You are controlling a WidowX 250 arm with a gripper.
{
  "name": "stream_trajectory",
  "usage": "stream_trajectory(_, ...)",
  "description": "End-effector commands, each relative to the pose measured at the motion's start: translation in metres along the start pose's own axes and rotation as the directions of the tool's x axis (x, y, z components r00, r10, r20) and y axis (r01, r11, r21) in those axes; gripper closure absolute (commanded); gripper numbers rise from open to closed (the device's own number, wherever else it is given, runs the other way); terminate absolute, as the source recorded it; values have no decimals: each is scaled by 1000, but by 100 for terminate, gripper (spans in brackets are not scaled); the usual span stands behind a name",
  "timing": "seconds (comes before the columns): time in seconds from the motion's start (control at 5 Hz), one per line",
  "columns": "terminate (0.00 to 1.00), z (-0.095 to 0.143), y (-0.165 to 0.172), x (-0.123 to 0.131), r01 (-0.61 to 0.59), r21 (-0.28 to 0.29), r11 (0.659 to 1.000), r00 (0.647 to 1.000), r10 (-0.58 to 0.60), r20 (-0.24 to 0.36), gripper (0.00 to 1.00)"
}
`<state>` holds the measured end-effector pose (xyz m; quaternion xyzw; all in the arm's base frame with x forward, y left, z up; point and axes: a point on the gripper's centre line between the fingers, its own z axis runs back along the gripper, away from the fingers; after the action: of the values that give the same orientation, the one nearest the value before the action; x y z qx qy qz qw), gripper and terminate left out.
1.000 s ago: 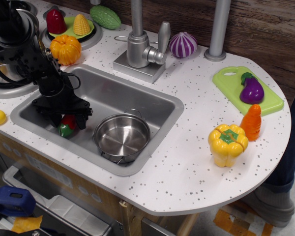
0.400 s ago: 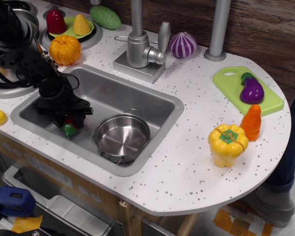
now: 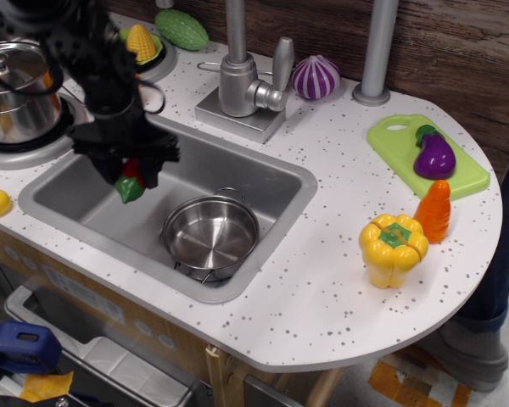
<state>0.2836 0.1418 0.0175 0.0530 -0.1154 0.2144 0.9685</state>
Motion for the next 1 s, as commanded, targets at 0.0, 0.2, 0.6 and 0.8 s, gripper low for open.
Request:
stream_trajectory(0.0, 0, 46, -42, 3, -61, -78, 995, 997, 65, 47, 100)
stream_trajectory(0.2, 0, 51, -62, -6, -91, -147, 985, 996, 93, 7, 100)
stream_trajectory(0.6, 0, 35, -63, -10, -52, -235, 971, 998, 55, 6, 0)
stream_trajectory(0.8, 0, 33, -65, -10, -54, -260, 964, 998, 61, 19, 0)
